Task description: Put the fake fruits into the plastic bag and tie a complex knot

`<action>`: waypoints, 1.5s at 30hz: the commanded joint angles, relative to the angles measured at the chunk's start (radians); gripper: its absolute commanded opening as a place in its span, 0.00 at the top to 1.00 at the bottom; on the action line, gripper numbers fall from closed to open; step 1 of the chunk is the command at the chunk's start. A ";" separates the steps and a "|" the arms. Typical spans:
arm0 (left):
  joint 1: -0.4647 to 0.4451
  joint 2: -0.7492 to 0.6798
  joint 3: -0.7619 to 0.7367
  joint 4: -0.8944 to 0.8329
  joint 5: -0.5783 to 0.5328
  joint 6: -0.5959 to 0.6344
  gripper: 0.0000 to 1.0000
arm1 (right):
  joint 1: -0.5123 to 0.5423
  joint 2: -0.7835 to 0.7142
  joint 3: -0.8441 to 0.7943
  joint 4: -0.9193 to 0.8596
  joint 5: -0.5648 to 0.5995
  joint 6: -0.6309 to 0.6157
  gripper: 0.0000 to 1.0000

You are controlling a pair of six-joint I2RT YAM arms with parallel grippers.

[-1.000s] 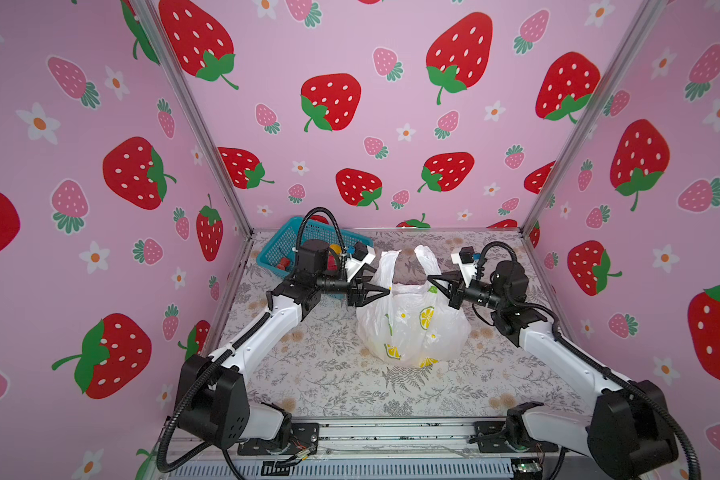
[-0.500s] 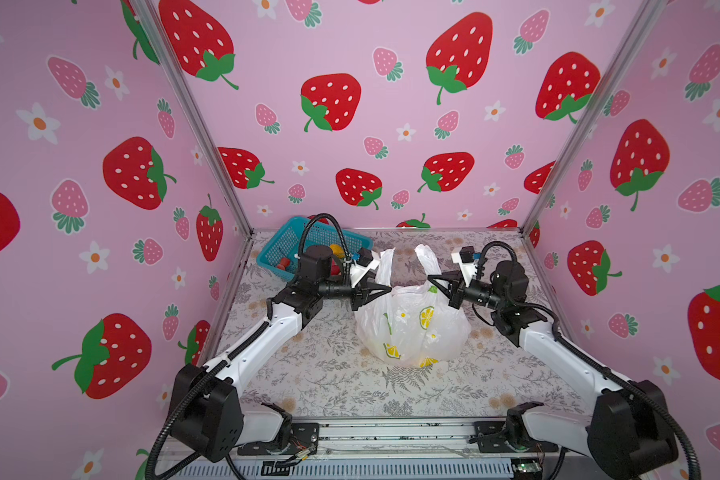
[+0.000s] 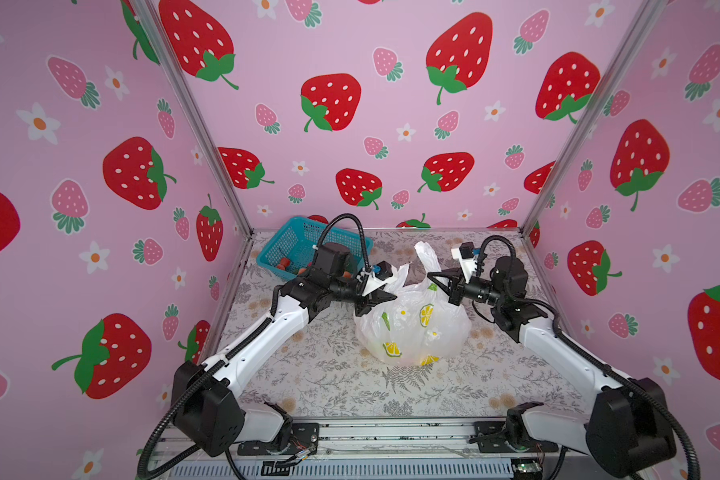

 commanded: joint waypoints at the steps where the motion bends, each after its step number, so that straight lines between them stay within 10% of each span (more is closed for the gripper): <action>1: -0.041 0.061 0.104 -0.204 -0.089 0.166 0.85 | -0.005 0.012 0.027 -0.019 -0.022 0.009 1.00; 13: 0.056 -0.049 -0.040 0.062 0.157 -0.033 0.41 | -0.006 -0.012 0.011 -0.031 0.003 -0.006 1.00; 20: 0.110 -0.097 -0.134 0.235 0.216 -0.175 0.31 | -0.007 0.005 0.015 -0.021 -0.006 -0.003 1.00; 26: 0.109 -0.103 -0.224 0.449 0.202 -0.292 0.34 | -0.006 0.010 0.018 -0.014 -0.007 0.002 1.00; 35: 0.110 -0.138 -0.266 0.489 0.149 -0.259 0.78 | -0.007 0.008 0.016 -0.018 0.003 -0.006 1.00; 45: 0.110 -0.149 -0.293 0.533 0.164 -0.299 0.54 | -0.007 0.013 0.012 -0.011 -0.004 -0.001 1.00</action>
